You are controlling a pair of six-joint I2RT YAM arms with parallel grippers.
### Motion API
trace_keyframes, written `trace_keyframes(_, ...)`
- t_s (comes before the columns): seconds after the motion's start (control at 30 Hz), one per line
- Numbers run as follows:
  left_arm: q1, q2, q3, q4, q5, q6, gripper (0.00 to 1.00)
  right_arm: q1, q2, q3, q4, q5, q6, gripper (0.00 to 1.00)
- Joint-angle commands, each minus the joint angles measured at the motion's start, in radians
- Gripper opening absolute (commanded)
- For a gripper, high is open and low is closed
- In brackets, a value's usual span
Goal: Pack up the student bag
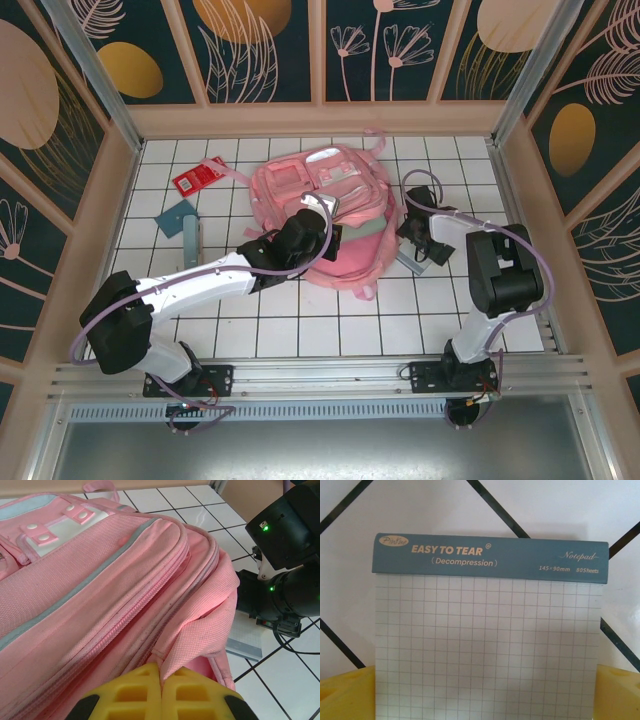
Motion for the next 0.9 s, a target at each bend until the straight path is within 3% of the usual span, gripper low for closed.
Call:
trace_keyframes(0.0,0.011,-0.027,0.001,0.046,-0.004,-0.011,0.00,0.004,0.052,-0.014,0.040,-0.069,-0.029,0.97)
trace_keyframes(0.23,0.009,-0.027,0.024,0.019,-0.019,-0.015,0.00,0.010,-0.075,-0.067,0.054,-0.041,-0.039,0.84)
trace_keyframes(0.43,0.011,0.004,0.102,-0.007,-0.027,-0.026,0.00,0.036,-0.229,-0.115,0.034,-0.006,-0.066,0.82)
trace_keyframes(0.87,0.013,0.158,0.452,-0.106,-0.117,-0.054,0.00,0.132,-0.575,-0.144,-0.069,0.014,-0.072,0.83)
